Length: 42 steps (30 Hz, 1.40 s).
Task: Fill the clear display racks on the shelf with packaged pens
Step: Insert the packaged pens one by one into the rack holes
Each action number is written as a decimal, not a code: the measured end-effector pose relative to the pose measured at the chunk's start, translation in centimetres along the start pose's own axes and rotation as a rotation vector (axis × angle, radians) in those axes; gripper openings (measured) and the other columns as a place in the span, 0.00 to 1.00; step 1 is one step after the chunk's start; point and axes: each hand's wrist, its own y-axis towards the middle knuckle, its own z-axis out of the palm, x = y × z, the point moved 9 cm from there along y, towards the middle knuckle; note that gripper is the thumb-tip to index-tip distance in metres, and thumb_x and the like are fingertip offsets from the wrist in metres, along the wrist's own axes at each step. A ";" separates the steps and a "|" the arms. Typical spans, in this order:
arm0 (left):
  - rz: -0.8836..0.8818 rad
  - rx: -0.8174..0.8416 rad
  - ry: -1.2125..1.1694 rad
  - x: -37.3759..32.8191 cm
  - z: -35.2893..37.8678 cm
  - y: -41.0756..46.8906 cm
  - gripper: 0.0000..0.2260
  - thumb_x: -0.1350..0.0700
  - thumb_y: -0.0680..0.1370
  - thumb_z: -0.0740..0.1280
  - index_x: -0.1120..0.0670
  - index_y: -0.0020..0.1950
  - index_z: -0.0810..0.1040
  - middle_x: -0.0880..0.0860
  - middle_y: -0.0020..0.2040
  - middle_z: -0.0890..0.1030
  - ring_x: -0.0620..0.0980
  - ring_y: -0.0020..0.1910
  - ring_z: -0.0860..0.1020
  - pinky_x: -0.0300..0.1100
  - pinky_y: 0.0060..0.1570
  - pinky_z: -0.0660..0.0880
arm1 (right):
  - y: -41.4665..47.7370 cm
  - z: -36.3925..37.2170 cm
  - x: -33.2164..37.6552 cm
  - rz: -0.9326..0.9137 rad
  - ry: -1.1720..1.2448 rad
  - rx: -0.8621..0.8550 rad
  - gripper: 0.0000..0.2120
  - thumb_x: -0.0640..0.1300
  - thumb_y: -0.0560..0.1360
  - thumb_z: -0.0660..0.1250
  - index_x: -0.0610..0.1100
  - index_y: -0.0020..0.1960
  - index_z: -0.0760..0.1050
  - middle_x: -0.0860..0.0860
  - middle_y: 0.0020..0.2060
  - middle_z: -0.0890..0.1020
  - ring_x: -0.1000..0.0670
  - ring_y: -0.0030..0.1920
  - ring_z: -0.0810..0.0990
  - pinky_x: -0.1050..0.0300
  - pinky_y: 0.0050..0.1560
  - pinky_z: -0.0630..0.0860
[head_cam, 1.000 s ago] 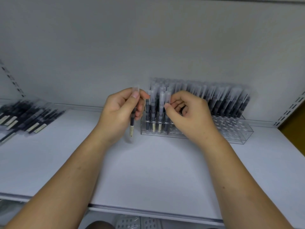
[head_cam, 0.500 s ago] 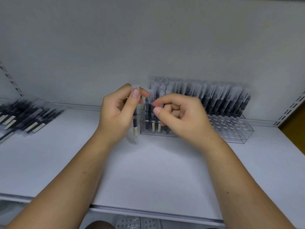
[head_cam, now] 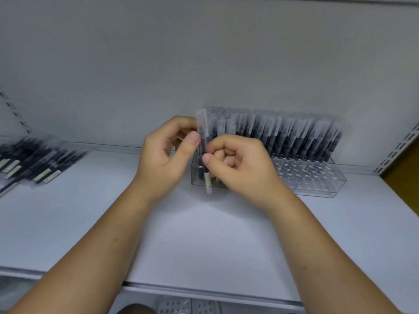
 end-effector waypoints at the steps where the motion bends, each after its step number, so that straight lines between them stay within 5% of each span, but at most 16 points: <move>1: 0.017 -0.003 0.029 0.1 -0.2 -0.1 0.08 0.52 0.82 0.63 0.52 0.58 0.80 0.48 0.46 0.81 0.51 0.46 0.79 0.53 0.48 0.76 | 0.0 -0.8 0.3 -0.025 -0.011 -0.061 0.05 0.37 0.77 0.71 0.43 0.43 0.79 0.45 0.30 0.76 0.40 0.28 0.73 0.52 0.32 0.70; 5: 0.069 -0.040 0.235 0.2 -1.3 -0.1 0.11 0.52 0.81 0.65 0.56 0.60 0.80 0.49 0.48 0.81 0.52 0.51 0.79 0.51 0.49 0.74 | 0.0 -5.8 1.2 -0.096 -0.044 -0.372 0.07 0.40 0.76 0.69 0.51 0.43 0.77 0.59 0.32 0.78 0.57 0.30 0.76 0.62 0.32 0.72; 9: 0.092 -0.038 0.424 0.5 -1.7 0.1 0.17 0.49 0.80 0.67 0.56 0.65 0.78 0.51 0.59 0.81 0.51 0.59 0.78 0.47 0.59 0.73 | 0.0 -8.5 0.2 -0.078 -0.148 -0.513 0.05 0.43 0.78 0.69 0.52 0.45 0.77 0.55 0.36 0.80 0.47 0.36 0.81 0.51 0.38 0.78; 13: 0.009 0.088 0.576 1.7 -0.7 0.1 0.29 0.39 0.79 0.66 0.49 0.77 0.69 0.45 0.73 0.73 0.46 0.74 0.69 0.53 0.72 0.67 | 0.3 -8.8 -1.2 -0.050 -0.234 -0.511 0.03 0.43 0.79 0.68 0.49 0.48 0.77 0.54 0.39 0.81 0.47 0.42 0.83 0.53 0.43 0.80; 17: -0.054 0.160 0.622 2.5 0.0 -0.1 0.35 0.36 0.78 0.66 0.46 0.81 0.62 0.43 0.78 0.67 0.43 0.78 0.63 0.51 0.76 0.63 | 0.6 -8.5 -2.2 -0.020 -0.289 -0.479 0.00 0.43 0.80 0.69 0.46 0.50 0.77 0.51 0.40 0.82 0.46 0.42 0.84 0.50 0.45 0.82; 23: -0.117 0.189 0.619 3.3 0.2 -0.3 0.36 0.33 0.77 0.65 0.44 0.82 0.59 0.42 0.79 0.66 0.42 0.79 0.61 0.50 0.77 0.62 | 0.7 -7.6 -2.9 0.038 -0.364 -0.398 0.03 0.42 0.80 0.70 0.43 0.49 0.79 0.50 0.38 0.82 0.48 0.40 0.83 0.48 0.45 0.83; 29: -0.138 0.206 0.620 3.7 0.4 -0.3 0.36 0.32 0.77 0.63 0.44 0.82 0.60 0.43 0.78 0.67 0.43 0.78 0.62 0.54 0.76 0.64 | 0.6 -6.8 -3.6 0.104 -0.492 -0.303 0.02 0.41 0.78 0.71 0.45 0.46 0.81 0.58 0.33 0.80 0.60 0.33 0.77 0.70 0.40 0.74; 42: -0.171 0.221 0.607 3.9 0.6 -0.4 0.35 0.32 0.76 0.63 0.43 0.81 0.62 0.42 0.76 0.71 0.43 0.76 0.66 0.55 0.74 0.66 | 0.3 -7.3 -4.2 0.216 -0.599 -0.274 0.03 0.46 0.75 0.74 0.47 0.45 0.85 0.58 0.36 0.84 0.66 0.33 0.78 0.72 0.39 0.71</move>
